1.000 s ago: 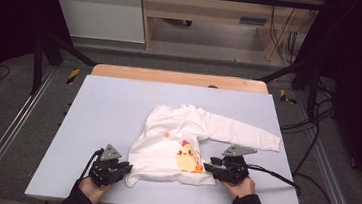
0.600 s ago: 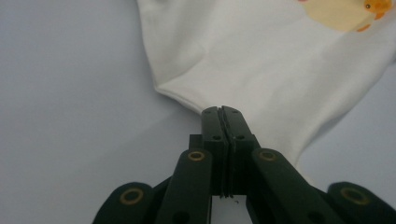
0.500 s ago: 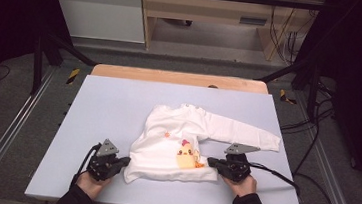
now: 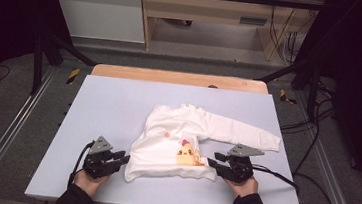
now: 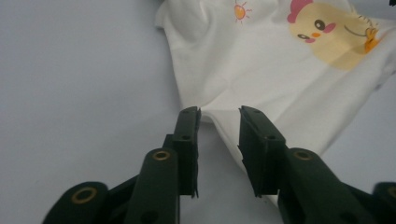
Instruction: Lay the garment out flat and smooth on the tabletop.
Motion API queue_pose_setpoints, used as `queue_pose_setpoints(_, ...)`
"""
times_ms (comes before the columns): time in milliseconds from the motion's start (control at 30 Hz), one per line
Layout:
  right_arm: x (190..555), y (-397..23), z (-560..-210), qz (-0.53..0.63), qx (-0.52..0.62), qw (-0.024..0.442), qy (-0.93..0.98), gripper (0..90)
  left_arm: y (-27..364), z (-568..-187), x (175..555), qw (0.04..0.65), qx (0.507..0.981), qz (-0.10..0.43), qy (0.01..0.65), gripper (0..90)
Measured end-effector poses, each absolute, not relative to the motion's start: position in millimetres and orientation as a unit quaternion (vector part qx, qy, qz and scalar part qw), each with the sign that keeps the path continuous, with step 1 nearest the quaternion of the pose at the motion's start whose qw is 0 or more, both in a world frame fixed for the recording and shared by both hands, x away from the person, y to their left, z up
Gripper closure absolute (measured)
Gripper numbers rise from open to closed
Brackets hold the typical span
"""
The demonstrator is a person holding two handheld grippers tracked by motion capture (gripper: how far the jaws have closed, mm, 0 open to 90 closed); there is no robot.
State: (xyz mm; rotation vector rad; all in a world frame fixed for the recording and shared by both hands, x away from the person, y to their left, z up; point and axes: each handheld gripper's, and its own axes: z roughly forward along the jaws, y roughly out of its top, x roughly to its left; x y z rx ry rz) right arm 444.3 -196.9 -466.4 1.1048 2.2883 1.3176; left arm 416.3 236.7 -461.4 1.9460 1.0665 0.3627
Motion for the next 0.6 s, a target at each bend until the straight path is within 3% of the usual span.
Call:
queue_pose_setpoints(167,430.8,-203.7,-465.0,0.467,0.384,0.125,0.787,46.0,242.1,-456.8,390.0,0.439,0.777,0.148,0.427,52.4)
queue_pose_setpoints(333,416.4,-206.8,-470.9,0.462,0.390,0.116,0.788,41.5,233.2,-462.1,376.5,0.429,0.791,0.135,0.416,51.0)
queue_pose_setpoints(467,409.6,-203.9,-478.0,0.444,0.394,0.106,0.798,42.6,222.4,-468.7,376.3,0.414,0.801,0.126,0.414,54.9)
queue_pose_setpoints(600,411.2,-200.6,-482.7,0.430,0.395,0.093,0.806,53.8,214.9,-474.5,379.6,0.396,0.806,0.126,0.422,65.5)
